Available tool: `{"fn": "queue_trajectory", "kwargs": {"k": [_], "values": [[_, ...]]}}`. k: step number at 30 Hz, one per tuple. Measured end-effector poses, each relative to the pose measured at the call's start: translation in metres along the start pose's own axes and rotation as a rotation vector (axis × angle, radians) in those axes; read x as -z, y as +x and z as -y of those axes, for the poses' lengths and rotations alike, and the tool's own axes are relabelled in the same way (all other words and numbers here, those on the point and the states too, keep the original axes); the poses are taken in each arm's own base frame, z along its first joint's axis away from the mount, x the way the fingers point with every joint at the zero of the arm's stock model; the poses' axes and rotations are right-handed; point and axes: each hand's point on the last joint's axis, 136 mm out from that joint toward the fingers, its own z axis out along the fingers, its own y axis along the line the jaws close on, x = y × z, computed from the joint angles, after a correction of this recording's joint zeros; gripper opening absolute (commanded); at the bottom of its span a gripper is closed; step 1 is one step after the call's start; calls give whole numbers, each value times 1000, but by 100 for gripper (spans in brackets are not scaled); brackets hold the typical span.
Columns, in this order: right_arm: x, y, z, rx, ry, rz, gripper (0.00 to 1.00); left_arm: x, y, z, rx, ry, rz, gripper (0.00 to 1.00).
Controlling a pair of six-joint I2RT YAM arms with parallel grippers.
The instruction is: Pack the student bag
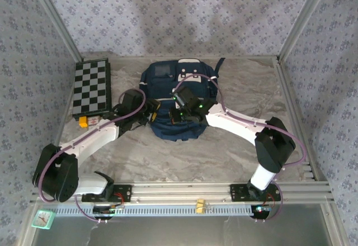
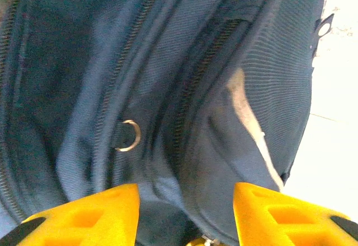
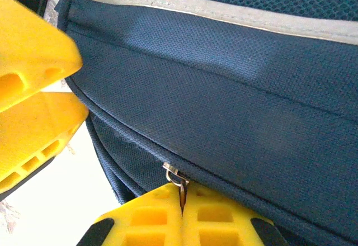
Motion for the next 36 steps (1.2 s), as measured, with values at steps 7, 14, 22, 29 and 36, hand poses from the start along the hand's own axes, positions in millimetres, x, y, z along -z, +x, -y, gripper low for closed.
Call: {"fn": "queue_trajectory", "kwargs": {"k": [7, 14, 22, 29, 36], "values": [[0, 1, 0, -3, 0, -1, 0, -21, 1, 5, 11, -18, 21, 36], [0, -1, 2, -3, 18, 10, 0, -25, -1, -1, 13, -54, 51, 11], [2, 0, 12, -1, 69, 6, 0, -24, -4, 1, 5, -62, 66, 0], [24, -1, 37, -12, 131, 11, 0, -13, -12, 2, -35, -74, 93, 0], [49, -1, 85, -32, 211, -11, 0, -2, -37, -3, -58, -95, 132, 0]]}}
